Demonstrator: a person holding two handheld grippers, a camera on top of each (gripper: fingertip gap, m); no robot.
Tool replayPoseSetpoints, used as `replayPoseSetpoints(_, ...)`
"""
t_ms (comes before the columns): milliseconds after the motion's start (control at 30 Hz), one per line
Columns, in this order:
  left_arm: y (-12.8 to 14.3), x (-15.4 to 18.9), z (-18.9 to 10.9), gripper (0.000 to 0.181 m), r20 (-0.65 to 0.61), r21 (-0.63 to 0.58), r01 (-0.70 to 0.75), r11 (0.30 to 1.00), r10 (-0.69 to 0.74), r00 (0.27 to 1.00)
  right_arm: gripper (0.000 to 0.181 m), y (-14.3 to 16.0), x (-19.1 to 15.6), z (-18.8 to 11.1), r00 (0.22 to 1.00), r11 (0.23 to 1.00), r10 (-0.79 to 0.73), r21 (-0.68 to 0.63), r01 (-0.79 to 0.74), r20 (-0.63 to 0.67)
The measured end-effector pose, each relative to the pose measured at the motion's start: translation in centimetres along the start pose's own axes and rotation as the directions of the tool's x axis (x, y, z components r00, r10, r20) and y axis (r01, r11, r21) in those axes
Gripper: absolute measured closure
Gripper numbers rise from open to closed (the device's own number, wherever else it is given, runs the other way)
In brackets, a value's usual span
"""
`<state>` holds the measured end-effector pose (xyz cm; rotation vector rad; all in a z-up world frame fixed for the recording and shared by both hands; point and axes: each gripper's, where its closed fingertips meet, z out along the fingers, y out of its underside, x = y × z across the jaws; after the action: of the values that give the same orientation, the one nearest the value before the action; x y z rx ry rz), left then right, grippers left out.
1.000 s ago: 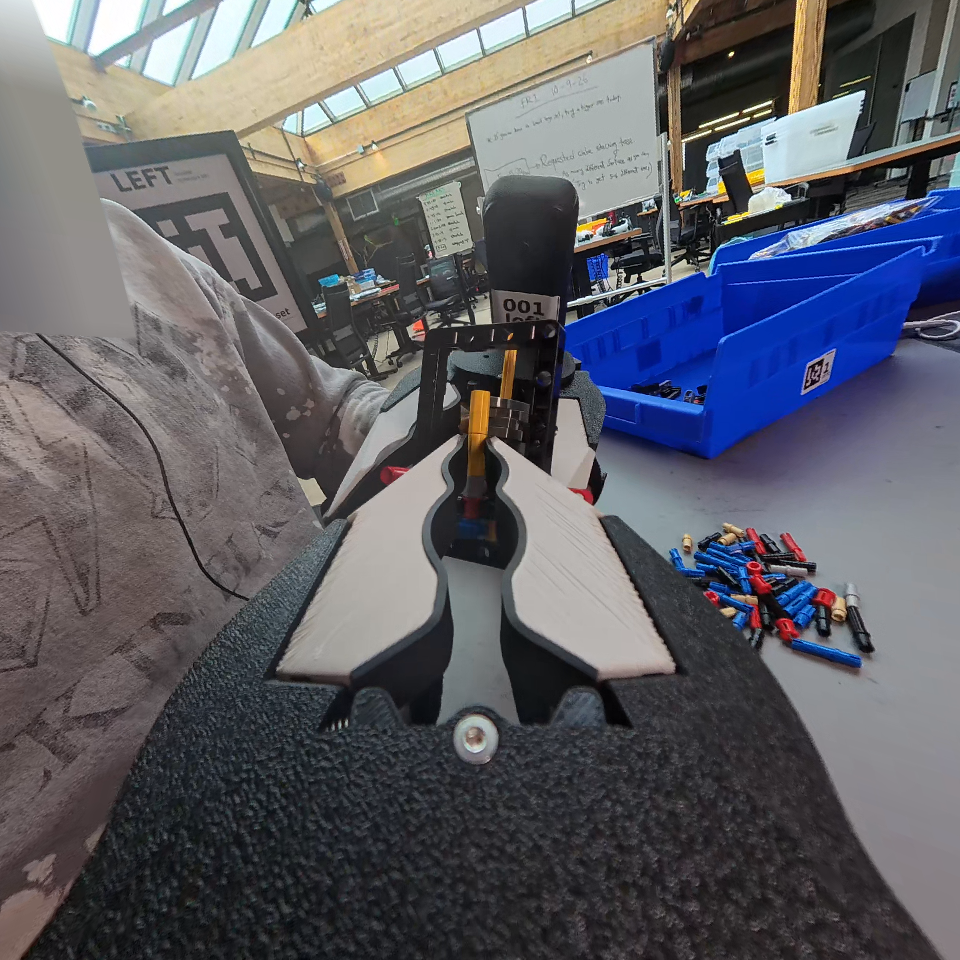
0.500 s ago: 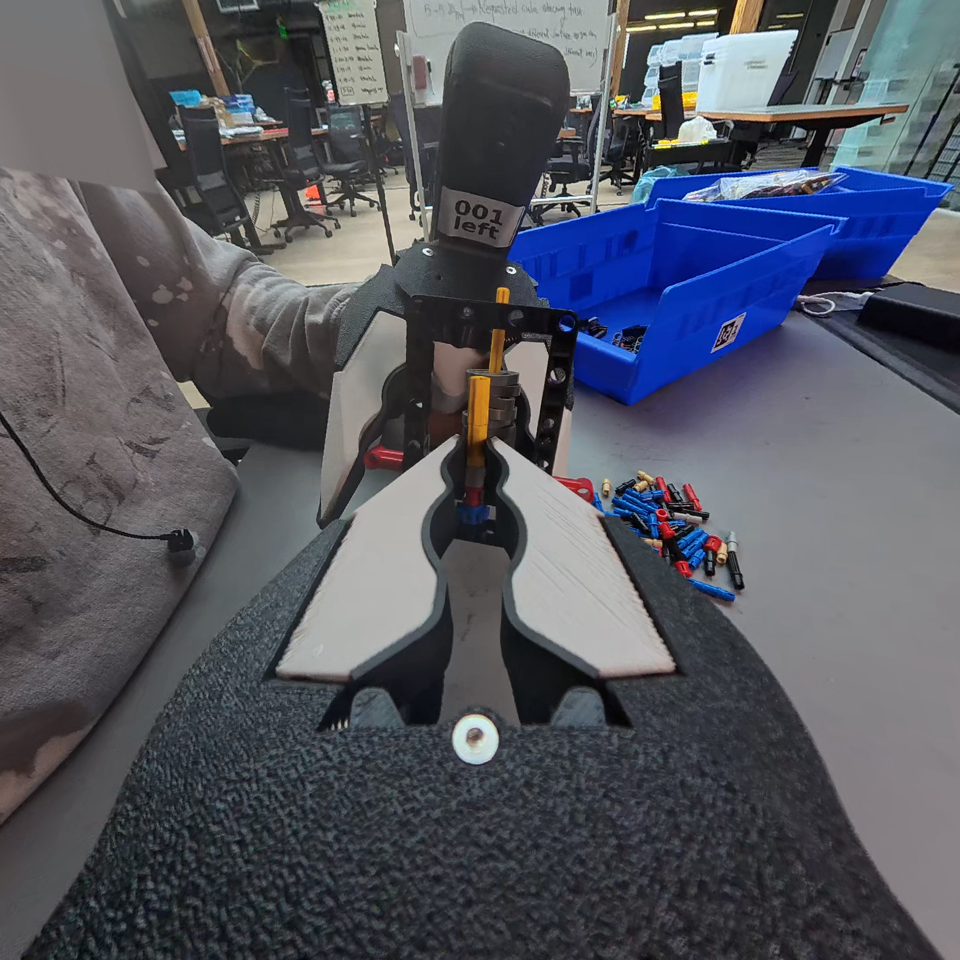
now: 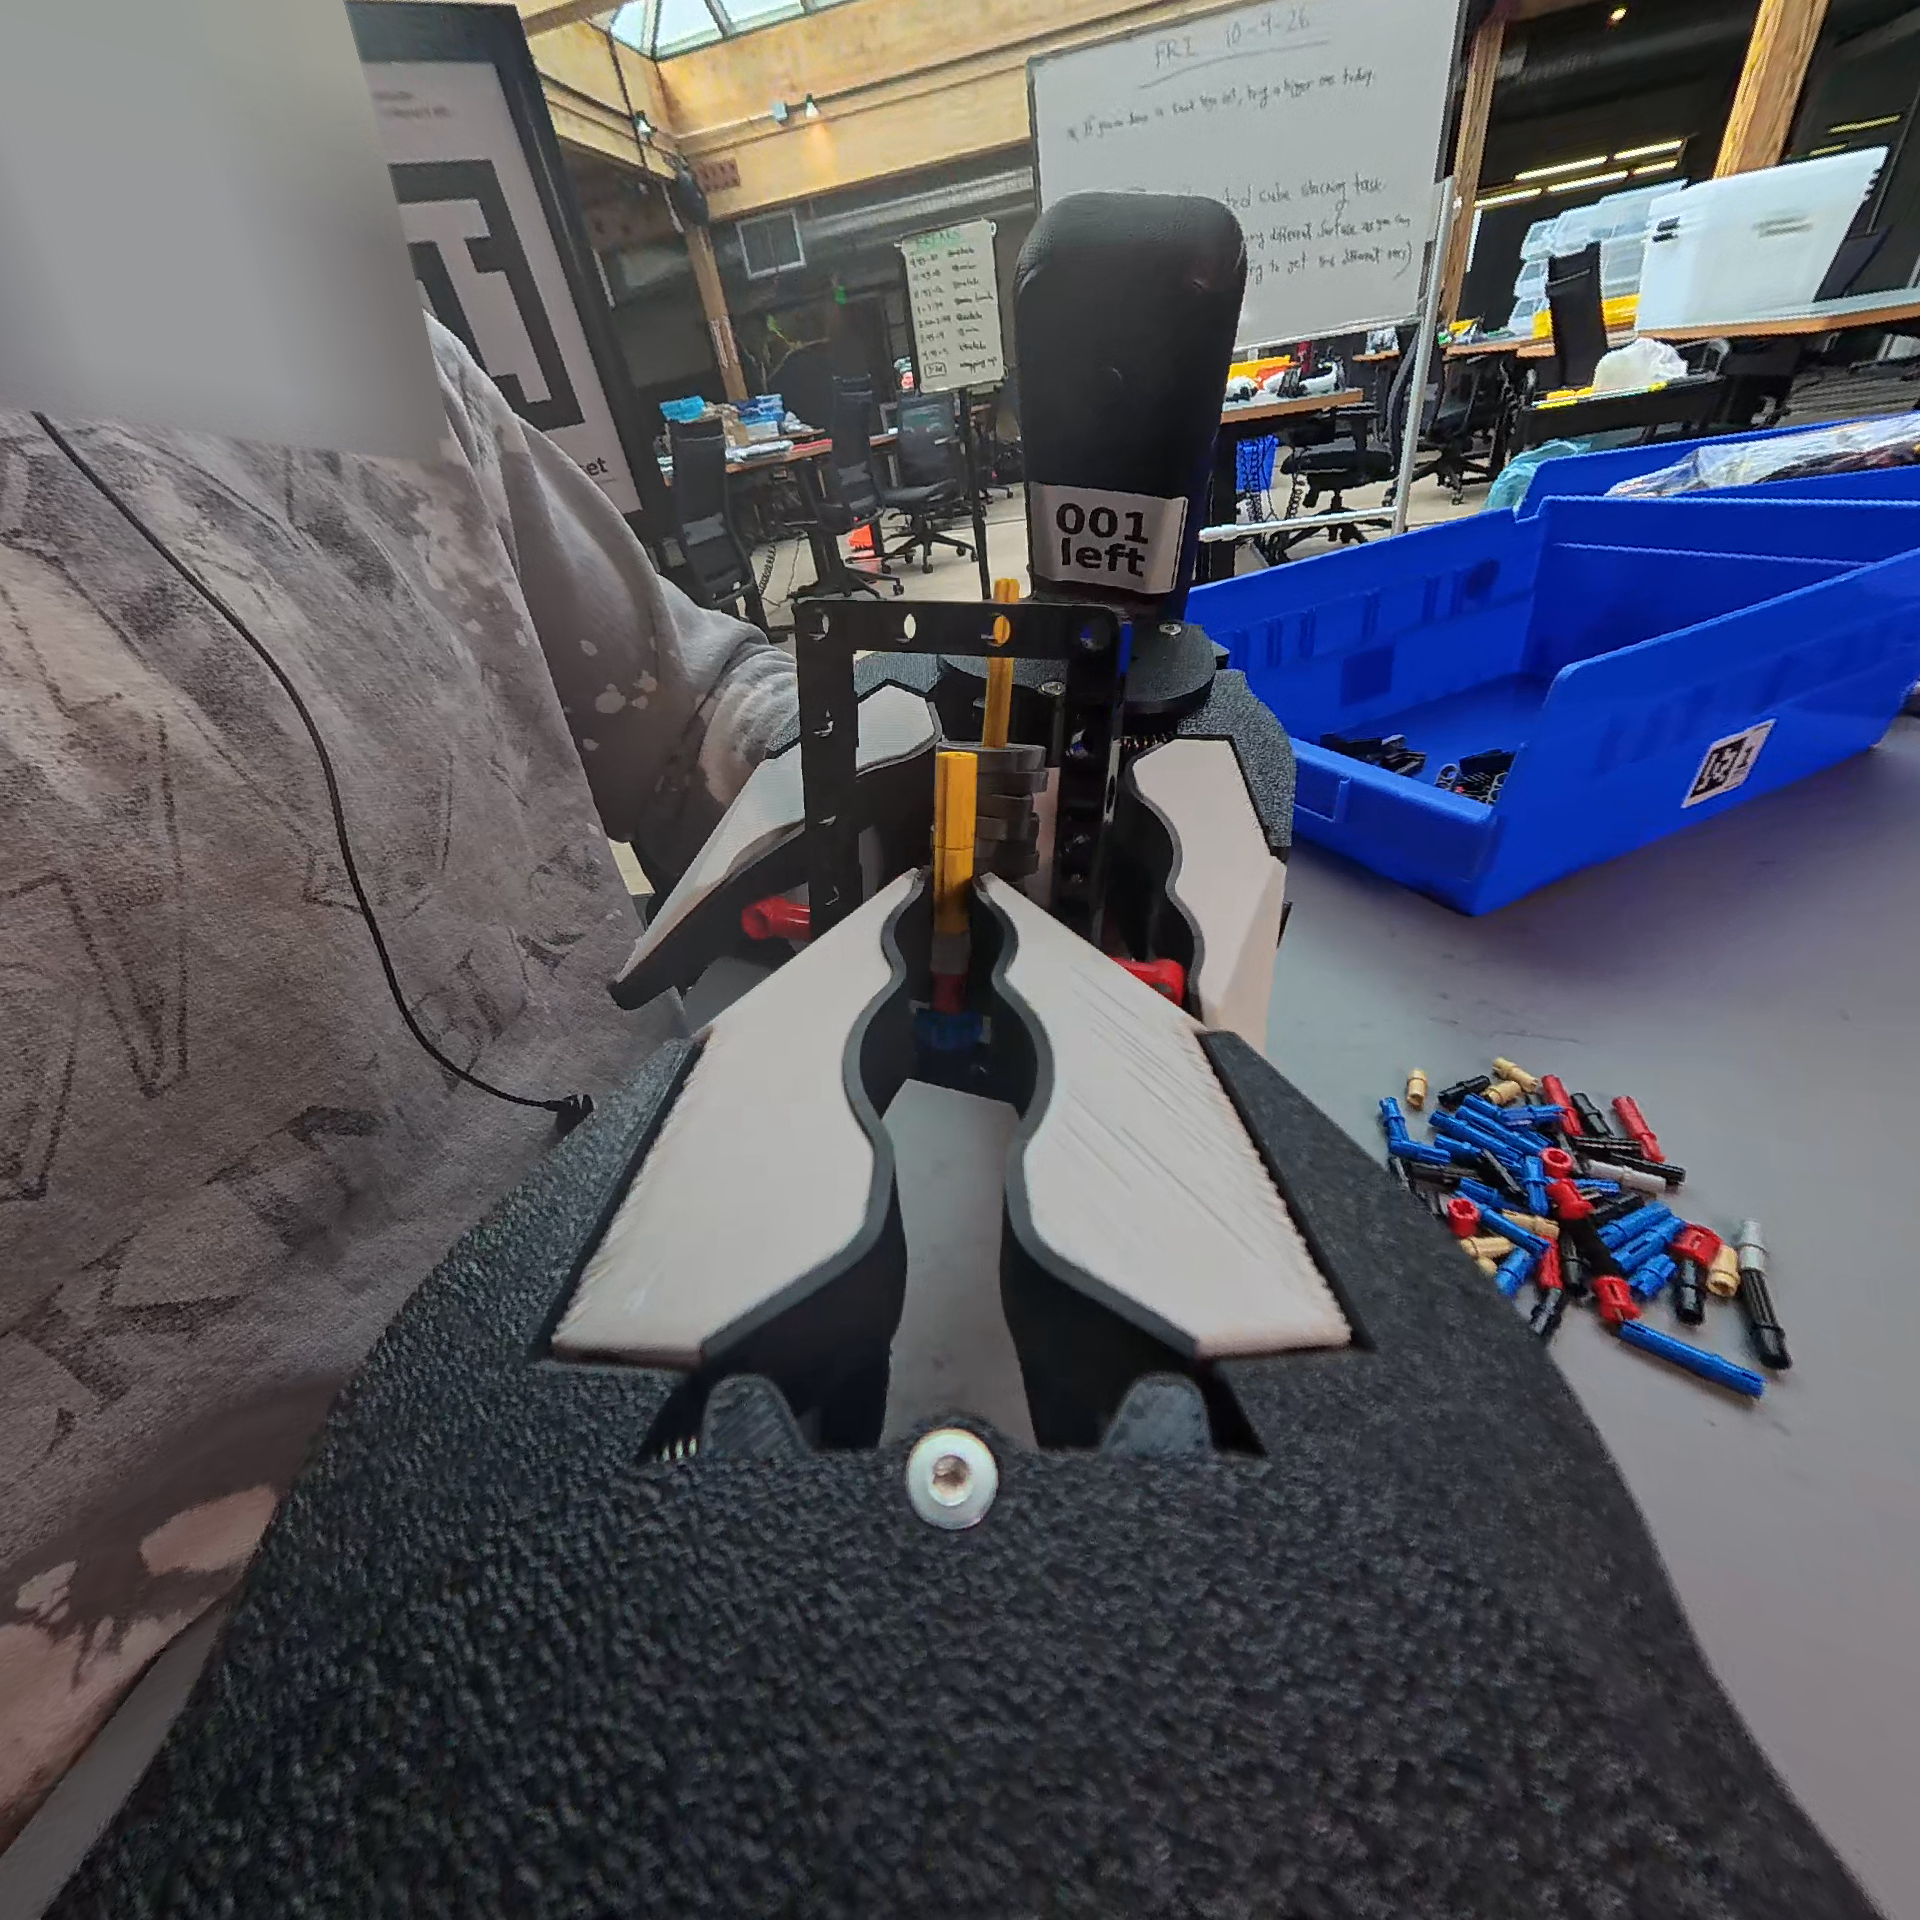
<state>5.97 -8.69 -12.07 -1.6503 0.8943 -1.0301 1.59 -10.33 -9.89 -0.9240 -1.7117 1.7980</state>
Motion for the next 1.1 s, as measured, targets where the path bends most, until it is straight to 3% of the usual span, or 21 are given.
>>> replayPoseSetpoints(200, 1.1, -0.4, -0.1, 0.078, 0.016, -0.081, 0.044, 0.996, -0.042, 0.999, 0.175, 0.5, 0.4, 0.1, 0.999, 0.999, -0.023, -0.03, 0.022, -0.032)
replayPoseSetpoints(333, 0.9, -0.8, -0.3, 0.078, 0.029, -0.075, 0.065, 0.995, -0.063, 0.998, 0.175, 0.0, 0.8, 0.2, 0.999, 1.0, 0.004, 0.023, -0.003, -0.048)
replayPoseSetpoints(367, 1.4, -0.9, -0.2, 0.078, 0.04, -0.102, 0.059, 0.993, -0.056, 0.998, 0.181, -1.3, 0.9, 0.0, 0.998, 0.995, 0.017, 0.101, -0.011, -0.054)
replayPoseSetpoints(400, 1.9, -1.0, -0.1, 0.077, 0.044, -0.124, 0.063, 0.99, -0.057, 0.997, 0.177, -0.9, 1.0, 0.2, 0.998, 0.998, 0.015, 0.063, -0.012, -0.057)
replayPoseSetpoints(500, 1.0, -0.8, -0.4, 0.077, 0.041, -0.085, 0.079, 0.993, -0.076, 0.996, 0.175, -1.5, 0.6, 0.3, 0.997, 0.998, -0.031, 0.056, 0.035, -0.068)
replayPoseSetpoints(600, 1.6, -1.3, -0.5, 0.077, 0.069, -0.116, 0.076, 0.99, -0.068, 0.995, 0.176, -3.4, 0.9, -0.8, 0.998, 0.989, 0.013, 0.149, -0.003, -0.066)
replayPoseSetpoints(667, 1.2, -1.0, -0.4, 0.077, 0.037, -0.07, 0.112, 0.991, -0.109, 0.993, 0.175, -2.4, 1.4, -1.1, 0.994, 0.997, -0.042, 0.06, 0.049, -0.103)
replayPoseSetpoints(767, 0.4, -1.9, -1.0, 0.077, 0.073, -0.052, 0.118, 0.992, -0.114, 0.991, 0.175, -2.8, 1.4, -2.1, 0.995, 0.996, -0.027, 0.086, 0.035, -0.097)
replayPoseSetpoints(933, 5.3, -4.1, -2.0, 0.075, 0.247, -0.349, 0.17, 0.922, -0.084, 0.965, 0.175, -4.4, 4.1, -5.3, 0.981, 0.985, 0.028, 0.171, 0.006, -0.192)
replayPoseSetpoints(1100, 9.0, -5.0, -2.7, 0.077, 0.34, -0.574, 0.238, 0.783, -0.036, 0.94, 0.175, -3.7, 5.1, -6.0, 0.968, 0.994, 0.004, 0.103, 0.023, -0.253)
